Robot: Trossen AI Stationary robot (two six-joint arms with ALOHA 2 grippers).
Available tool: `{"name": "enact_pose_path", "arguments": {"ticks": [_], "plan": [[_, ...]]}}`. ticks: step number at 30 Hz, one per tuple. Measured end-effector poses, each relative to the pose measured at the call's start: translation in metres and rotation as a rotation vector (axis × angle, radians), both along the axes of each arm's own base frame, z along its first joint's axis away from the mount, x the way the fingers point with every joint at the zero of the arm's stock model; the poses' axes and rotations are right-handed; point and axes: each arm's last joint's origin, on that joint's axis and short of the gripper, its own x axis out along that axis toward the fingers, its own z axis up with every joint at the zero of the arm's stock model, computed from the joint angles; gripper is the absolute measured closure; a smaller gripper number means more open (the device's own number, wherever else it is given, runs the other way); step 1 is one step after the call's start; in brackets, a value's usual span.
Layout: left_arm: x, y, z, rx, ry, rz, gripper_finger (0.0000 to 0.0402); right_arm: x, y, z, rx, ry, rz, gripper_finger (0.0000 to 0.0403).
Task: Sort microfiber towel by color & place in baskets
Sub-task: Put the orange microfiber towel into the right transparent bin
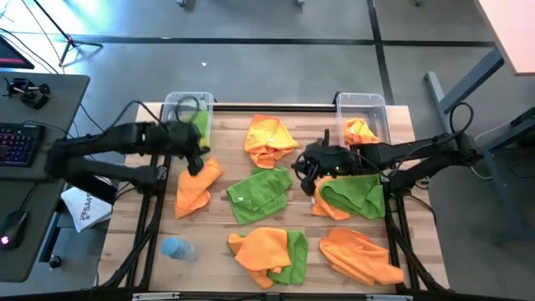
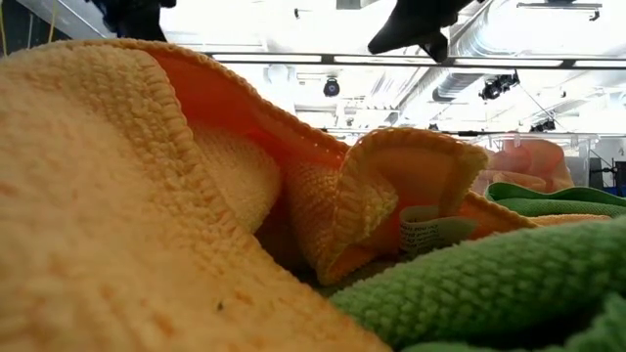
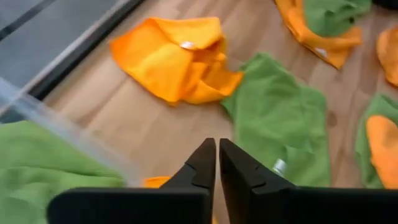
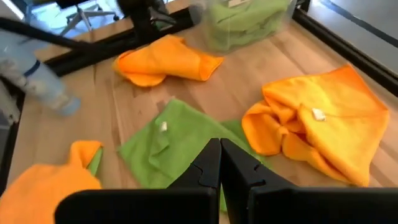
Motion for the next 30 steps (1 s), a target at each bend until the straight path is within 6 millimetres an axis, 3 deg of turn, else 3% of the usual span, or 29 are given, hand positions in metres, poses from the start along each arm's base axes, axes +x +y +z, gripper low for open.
{"name": "enact_pose_path", "arguments": {"ticks": [10,19,22,30], "plan": [[0.010,-0.042,-0.005,-0.024,-0.001,-0.094,0.0401,-0.008,0.045,0.000,0.057,-0.022,0.060,0.0403],[0.007,-0.054,-0.006,0.020,0.035,-0.216,0.0401,-0.021,0.099,0.009,0.148,-0.086,0.000,0.0403],[0.005,-0.055,-0.007,0.045,0.059,-0.250,0.0401,-0.008,0.119,0.016,0.121,-0.052,-0.035,0.0403],[0.000,-0.055,-0.012,0.053,0.148,-0.318,0.0401,0.058,0.167,0.019,0.118,0.264,-0.009,0.0403]]}}
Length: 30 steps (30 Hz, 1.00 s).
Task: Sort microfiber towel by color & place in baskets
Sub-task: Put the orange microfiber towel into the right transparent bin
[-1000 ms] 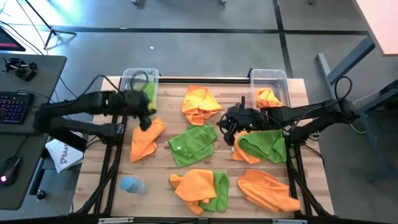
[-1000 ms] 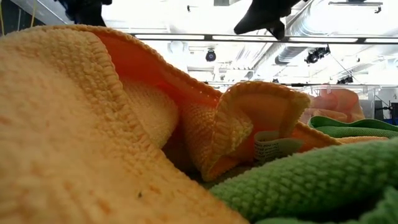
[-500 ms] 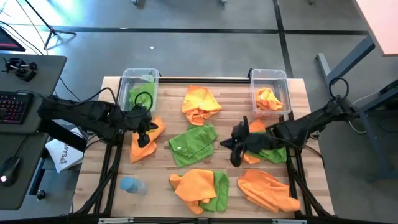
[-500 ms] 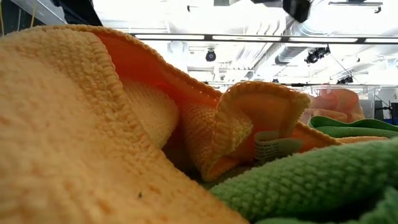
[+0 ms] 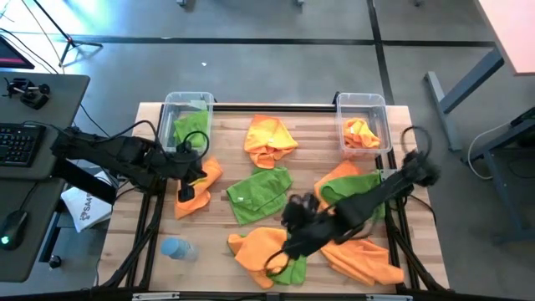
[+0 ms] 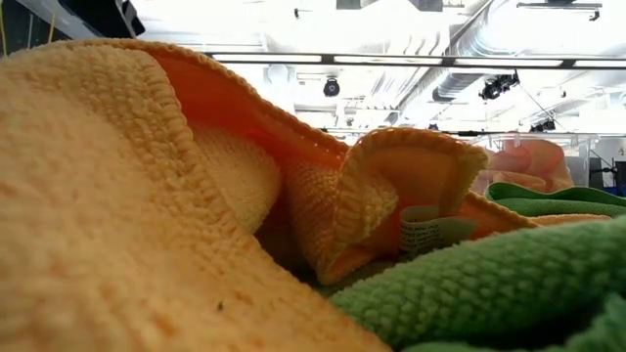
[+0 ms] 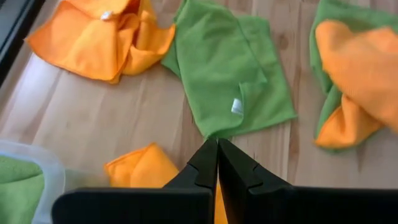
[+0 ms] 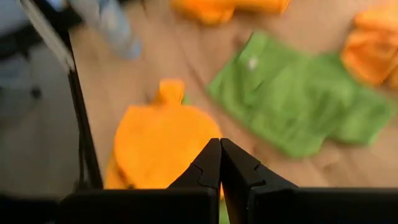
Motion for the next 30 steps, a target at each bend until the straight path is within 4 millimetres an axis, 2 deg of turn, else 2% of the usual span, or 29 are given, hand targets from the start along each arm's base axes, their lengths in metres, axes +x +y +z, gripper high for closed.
{"name": "enact_pose_path", "arguments": {"ticks": [4,8,13,18,22,30], "plan": [[-0.002,0.000,-0.002,0.009,0.030,-0.017,0.0401,0.024,0.022,-0.014,0.093,0.170,0.067,0.0403],[-0.002,0.000,-0.002,0.009,0.031,-0.018,0.0401,0.040,0.048,-0.042,0.166,0.300,0.220,0.0403],[-0.002,-0.002,-0.002,-0.044,0.043,-0.055,0.0401,0.047,0.076,-0.084,0.228,0.439,0.348,0.0403],[-0.003,-0.006,-0.002,-0.051,0.045,-0.090,0.0401,0.046,0.092,-0.118,0.220,0.517,0.304,0.0403],[-0.004,-0.010,-0.002,-0.051,0.042,-0.111,0.0401,0.045,0.098,-0.129,0.190,0.516,0.254,0.0403],[-0.005,-0.014,-0.002,-0.052,0.042,-0.137,0.0401,0.046,0.097,-0.130,0.135,0.468,0.197,0.0402]]}}
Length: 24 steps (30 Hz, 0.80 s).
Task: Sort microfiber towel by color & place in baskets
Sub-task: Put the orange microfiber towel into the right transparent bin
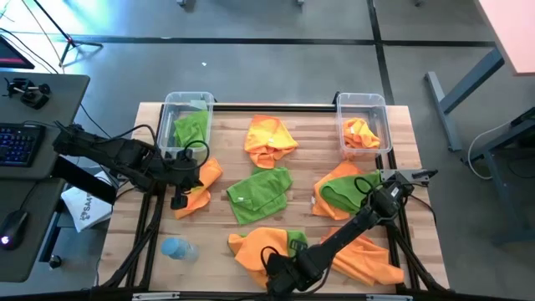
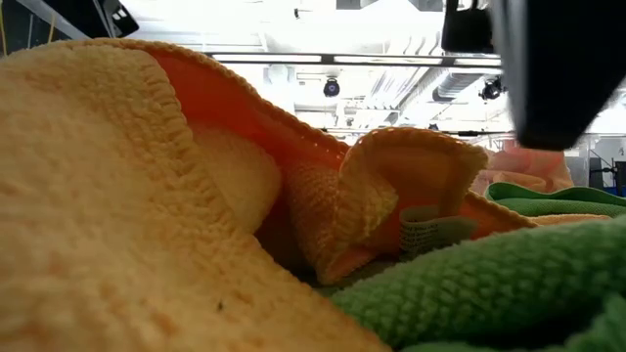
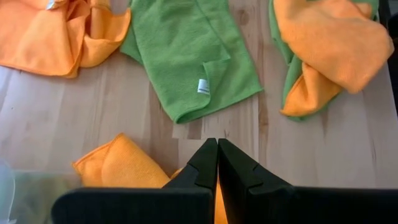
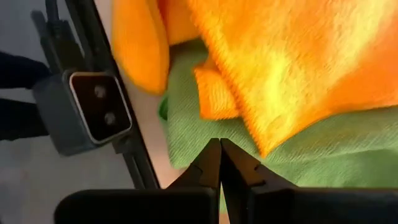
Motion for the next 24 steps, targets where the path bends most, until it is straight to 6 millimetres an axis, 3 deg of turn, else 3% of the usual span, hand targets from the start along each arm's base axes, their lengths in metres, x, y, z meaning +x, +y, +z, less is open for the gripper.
{"name": "enact_pose_path", "arguments": {"ticks": [5,16,24], "plan": [[0.0001,0.0000,0.0001,-0.001,-0.001,0.001,0.0401,0.0006,-0.0008,0.0000,-0.028,-0.021,-0.005,0.0384],[0.0002,0.0000,0.0002,-0.011,-0.003,0.014,0.0401,-0.0023,-0.0065,-0.0031,-0.161,-0.044,-0.002,0.0279],[0.0003,0.0000,0.0002,-0.005,-0.003,0.007,0.0401,-0.0010,-0.0064,-0.0047,-0.185,-0.057,0.045,0.0265]]}}
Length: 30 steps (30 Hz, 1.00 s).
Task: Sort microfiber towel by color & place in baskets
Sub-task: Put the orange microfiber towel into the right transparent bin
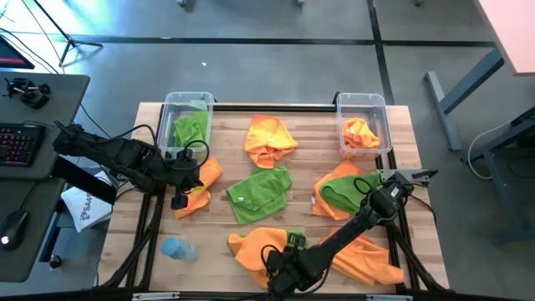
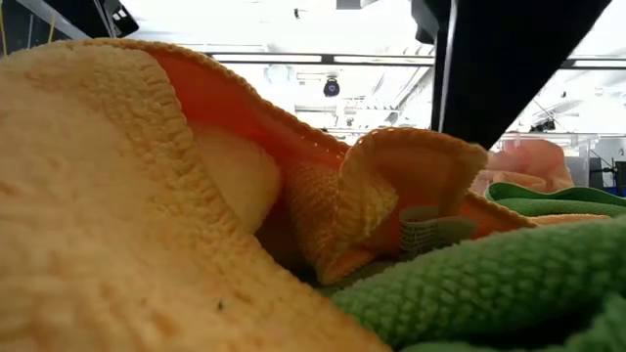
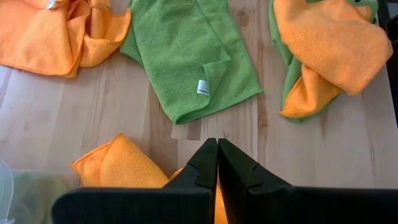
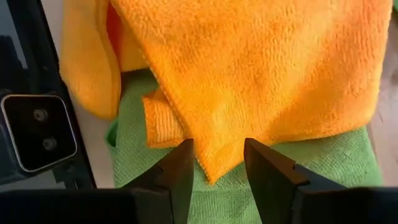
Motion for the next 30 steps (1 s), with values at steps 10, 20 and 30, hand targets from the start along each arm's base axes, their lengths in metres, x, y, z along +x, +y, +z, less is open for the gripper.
{"name": "enact_pose_path", "arguments": {"ticks": [10,20,30], "plan": [[0.000,0.000,0.000,0.005,0.000,-0.007,0.0401,0.003,0.005,-0.030,-0.001,0.073,0.010,0.0265],[0.000,0.000,0.000,0.021,0.001,-0.029,0.0401,0.004,0.003,-0.031,-0.033,0.046,-0.039,0.0310],[0.000,0.000,0.000,0.021,0.001,-0.030,0.0401,0.002,0.001,-0.010,-0.006,-0.008,-0.083,0.0395]]}}
